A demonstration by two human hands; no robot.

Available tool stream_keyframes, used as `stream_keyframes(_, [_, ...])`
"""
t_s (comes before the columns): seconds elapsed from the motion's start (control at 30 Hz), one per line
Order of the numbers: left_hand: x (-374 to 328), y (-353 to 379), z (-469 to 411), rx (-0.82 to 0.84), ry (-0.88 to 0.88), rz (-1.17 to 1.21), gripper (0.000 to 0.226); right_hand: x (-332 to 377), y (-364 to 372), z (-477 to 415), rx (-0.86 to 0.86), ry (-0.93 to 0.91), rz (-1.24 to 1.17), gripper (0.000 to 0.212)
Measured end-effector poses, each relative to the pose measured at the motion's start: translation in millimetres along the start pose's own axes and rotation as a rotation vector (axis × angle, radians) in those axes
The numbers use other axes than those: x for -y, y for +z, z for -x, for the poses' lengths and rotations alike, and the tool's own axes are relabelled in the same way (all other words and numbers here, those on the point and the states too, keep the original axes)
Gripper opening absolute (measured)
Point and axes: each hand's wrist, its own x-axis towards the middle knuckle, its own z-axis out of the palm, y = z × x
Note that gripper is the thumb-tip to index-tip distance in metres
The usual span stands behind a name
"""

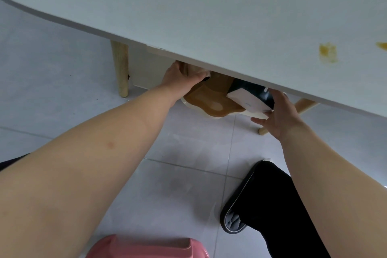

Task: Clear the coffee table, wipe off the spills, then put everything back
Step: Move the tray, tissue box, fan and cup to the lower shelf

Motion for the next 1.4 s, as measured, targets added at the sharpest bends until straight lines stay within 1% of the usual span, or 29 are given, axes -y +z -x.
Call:
stream_keyframes(0.07, [0, -1, 1, -0.014, -0.012, -0.012, 0.073, 0, -2, 0, -0.005, 0.011, 0.003, 0.015])
stream_keyframes(0.17, [0, -3, 4, -0.032, -0.012, 0.028, 0.068, -1, -4, 1, -0.018, 0.036, 0.014, 0.026])
stream_keyframes(0.27, [2, -4, 8, -0.044, -0.011, 0.052, 0.065, -3, -6, 4, -0.039, 0.054, -0.01, 0.047])
stream_keyframes(0.33, [2, -4, 11, -0.035, 0.003, 0.039, 0.062, -2, -7, 6, -0.05, 0.058, -0.014, 0.054])
stream_keyframes(0.43, [2, -3, 17, -0.066, 0.073, -0.007, 0.051, 0, -9, 10, -0.069, 0.06, -0.009, 0.054])
stream_keyframes(0.5, [1, -4, 20, -0.085, 0.078, -0.019, 0.046, 2, -9, 13, -0.06, 0.056, 0.0, 0.053])
stream_keyframes(0.6, [-2, -6, 21, -0.093, 0.03, -0.004, 0.058, 3, -9, 17, -0.05, 0.035, 0.026, 0.055])
stream_keyframes(0.67, [-2, -7, 16, -0.091, 0.027, 0.017, 0.062, 2, -7, 17, -0.048, 0.017, 0.042, 0.053])
stream_keyframes(0.73, [0, -8, 13, -0.079, 0.013, 0.032, 0.062, 1, -5, 17, -0.038, -0.003, 0.049, 0.045])
stream_keyframes(0.83, [3, -9, 12, -0.064, 0.013, 0.041, 0.064, 1, -5, 18, -0.026, -0.033, 0.065, 0.026])
stream_keyframes(0.9, [4, -9, 12, -0.061, 0.03, 0.052, 0.066, 1, -5, 19, -0.027, -0.041, 0.067, 0.023])
stream_keyframes(0.97, [3, -5, 8, -0.064, 0.059, 0.022, 0.069, 1, -6, 19, -0.029, -0.043, 0.067, 0.026])
stream_keyframes(1.07, [1, 6, -3, -0.116, 0.091, -0.118, 0.079, -1, -5, 21, -0.041, -0.036, 0.072, 0.046])
stream_keyframes(1.13, [0, 11, -6, -0.158, 0.088, -0.169, 0.084, -2, -4, 23, -0.046, -0.036, 0.092, 0.053])
stream_keyframes(1.23, [3, 9, -4, -0.159, 0.052, -0.148, 0.085, -2, -7, 25, -0.063, -0.059, 0.11, 0.054])
stream_keyframes(1.3, [5, 2, 5, -0.179, 0.022, -0.127, 0.084, -2, -9, 30, -0.066, -0.119, 0.17, 0.052])
stream_keyframes(1.33, [4, -3, 12, -0.2, 0.018, -0.138, 0.084, -1, -10, 35, -0.073, -0.144, 0.209, 0.051])
stream_keyframes(1.4, [0, -13, 32, -0.227, 0.03, -0.212, 0.083, 4, -11, 47, -0.1, -0.167, 0.203, 0.05])
